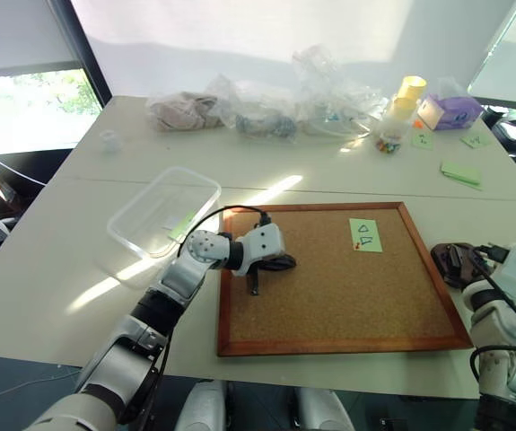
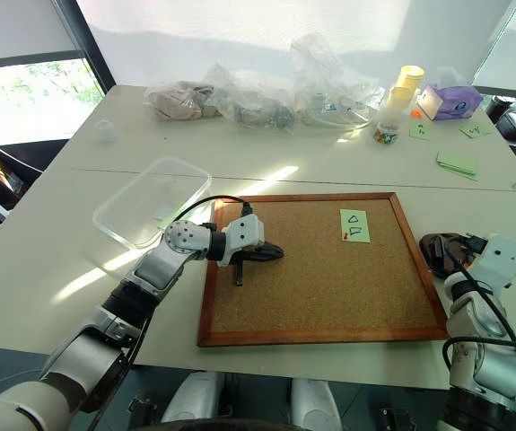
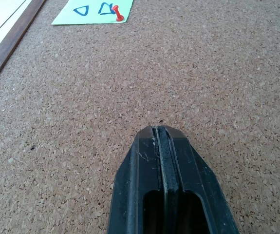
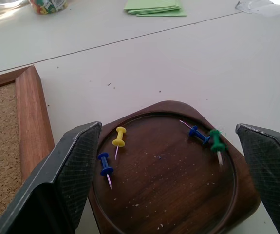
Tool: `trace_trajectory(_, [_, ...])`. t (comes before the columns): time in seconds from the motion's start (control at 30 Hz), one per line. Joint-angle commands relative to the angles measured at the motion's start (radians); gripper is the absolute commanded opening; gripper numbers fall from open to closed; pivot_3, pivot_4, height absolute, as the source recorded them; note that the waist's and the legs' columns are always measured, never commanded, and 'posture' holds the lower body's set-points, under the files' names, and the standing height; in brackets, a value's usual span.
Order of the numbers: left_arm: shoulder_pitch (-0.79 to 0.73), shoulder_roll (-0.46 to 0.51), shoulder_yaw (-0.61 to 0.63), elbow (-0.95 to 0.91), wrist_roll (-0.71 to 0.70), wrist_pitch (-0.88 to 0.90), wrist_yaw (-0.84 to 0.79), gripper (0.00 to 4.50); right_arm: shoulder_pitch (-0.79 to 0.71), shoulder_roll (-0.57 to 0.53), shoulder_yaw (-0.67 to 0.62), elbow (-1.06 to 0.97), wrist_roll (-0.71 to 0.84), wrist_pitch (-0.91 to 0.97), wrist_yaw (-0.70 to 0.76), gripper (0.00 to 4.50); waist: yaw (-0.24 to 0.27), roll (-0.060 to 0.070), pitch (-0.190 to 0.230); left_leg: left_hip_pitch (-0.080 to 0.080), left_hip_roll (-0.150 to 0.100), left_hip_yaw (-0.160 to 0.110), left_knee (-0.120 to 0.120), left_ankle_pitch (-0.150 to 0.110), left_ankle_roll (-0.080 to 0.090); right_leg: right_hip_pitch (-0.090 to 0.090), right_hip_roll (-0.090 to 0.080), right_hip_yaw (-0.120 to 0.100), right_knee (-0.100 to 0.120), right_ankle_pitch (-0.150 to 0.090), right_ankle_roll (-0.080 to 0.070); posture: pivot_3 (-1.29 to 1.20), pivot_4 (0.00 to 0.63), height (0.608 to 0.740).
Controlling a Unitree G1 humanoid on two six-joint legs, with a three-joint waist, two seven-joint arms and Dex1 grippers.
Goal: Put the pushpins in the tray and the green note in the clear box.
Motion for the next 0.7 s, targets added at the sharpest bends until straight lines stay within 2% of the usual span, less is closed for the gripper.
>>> trace_trajectory(0.03, [0.02, 0.009, -0.04, 0.028, 0.036, 0.018, -0.01, 0.0, -0.006, 0.009, -0.036, -0.052, 0.068, 0.016, 0.015, 4.48, 0.0, 0.0, 0.0, 0.0, 0.0, 0.0, 0.0, 0.0, 0.0, 0.0, 0.0, 0.0, 0.0, 0.0, 0.0, 0.0, 0.15, 0.74])
trace_trajectory(0.23, [0.031, 0.012, -0.038, 0.015, 0.035, 0.025, -0.006, 0.0, 0.026, -0.002, -0.029, -0.095, 0.082, 0.018, 0.025, 4.48, 0.0, 0.0, 0.0, 0.0, 0.0, 0.0, 0.0, 0.0, 0.0, 0.0, 0.0, 0.0, 0.0, 0.0, 0.0, 0.0, 0.15, 0.74])
trace_trajectory(0.43, [0.035, 0.015, -0.036, 0.012, 0.034, 0.029, -0.004, 0.0, 0.09, -0.039, 0.1, -0.252, 0.075, -0.009, 0.158, 4.48, -0.003, 0.0, 0.0, 0.0, 0.0, 0.0, 0.0, 0.0, 0.0, 0.0, 0.0, 0.0, 0.0, 0.0, 0.0, 0.0, 0.15, 0.74])
trace_trajectory(0.57, [0.026, 0.01, -0.039, 0.022, 0.036, 0.022, -0.005, 0.0, 0.053, -0.058, 0.202, -0.32, 0.096, 0.053, 0.203, 4.48, -0.002, 0.0, 0.0, 0.001, 0.0, 0.0, 0.0, 0.0, 0.0, 0.0, 0.0, 0.0, 0.0, 0.0, 0.0, 0.0, 0.15, 0.74])
trace_trajectory(0.7, [0.02, 0.006, -0.039, 0.033, 0.038, 0.014, -0.004, 0.0, 0.014, -0.059, 0.283, -0.301, 0.079, 0.096, 0.218, 4.48, 0.002, 0.0, 0.0, 0.0, 0.0, 0.0, 0.0, 0.0, 0.0, 0.0, 0.0, 0.0, 0.0, 0.0, 0.0, 0.0, 0.15, 0.74])
